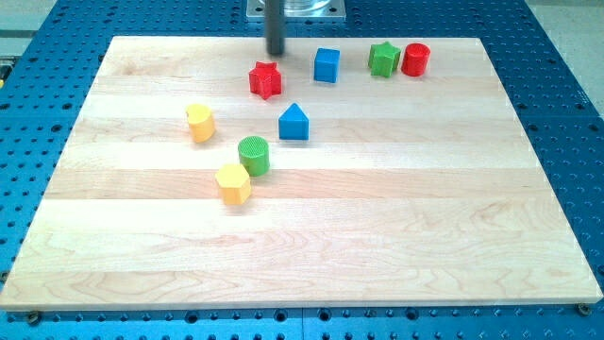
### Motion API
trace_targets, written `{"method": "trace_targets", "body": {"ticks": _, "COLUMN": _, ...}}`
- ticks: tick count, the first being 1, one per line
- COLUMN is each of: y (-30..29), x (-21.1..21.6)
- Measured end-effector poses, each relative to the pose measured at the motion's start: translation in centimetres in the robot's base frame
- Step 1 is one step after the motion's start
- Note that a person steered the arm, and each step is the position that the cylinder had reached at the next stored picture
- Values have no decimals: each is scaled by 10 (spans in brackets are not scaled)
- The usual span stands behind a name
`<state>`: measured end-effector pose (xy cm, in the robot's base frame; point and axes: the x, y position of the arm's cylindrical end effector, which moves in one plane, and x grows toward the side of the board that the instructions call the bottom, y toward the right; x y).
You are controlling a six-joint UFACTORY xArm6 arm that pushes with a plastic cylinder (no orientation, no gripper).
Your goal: Push the red star into the cube
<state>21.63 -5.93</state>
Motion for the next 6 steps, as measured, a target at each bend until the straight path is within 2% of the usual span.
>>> {"method": "trace_targets", "body": {"ticks": 1, "y": 72, "x": 32}}
{"method": "trace_targets", "body": {"ticks": 2, "y": 141, "x": 37}}
{"method": "trace_targets", "body": {"ticks": 3, "y": 22, "x": 29}}
{"method": "trace_targets", "body": {"ticks": 5, "y": -27, "x": 61}}
{"method": "trace_targets", "body": {"ticks": 6, "y": -36, "x": 94}}
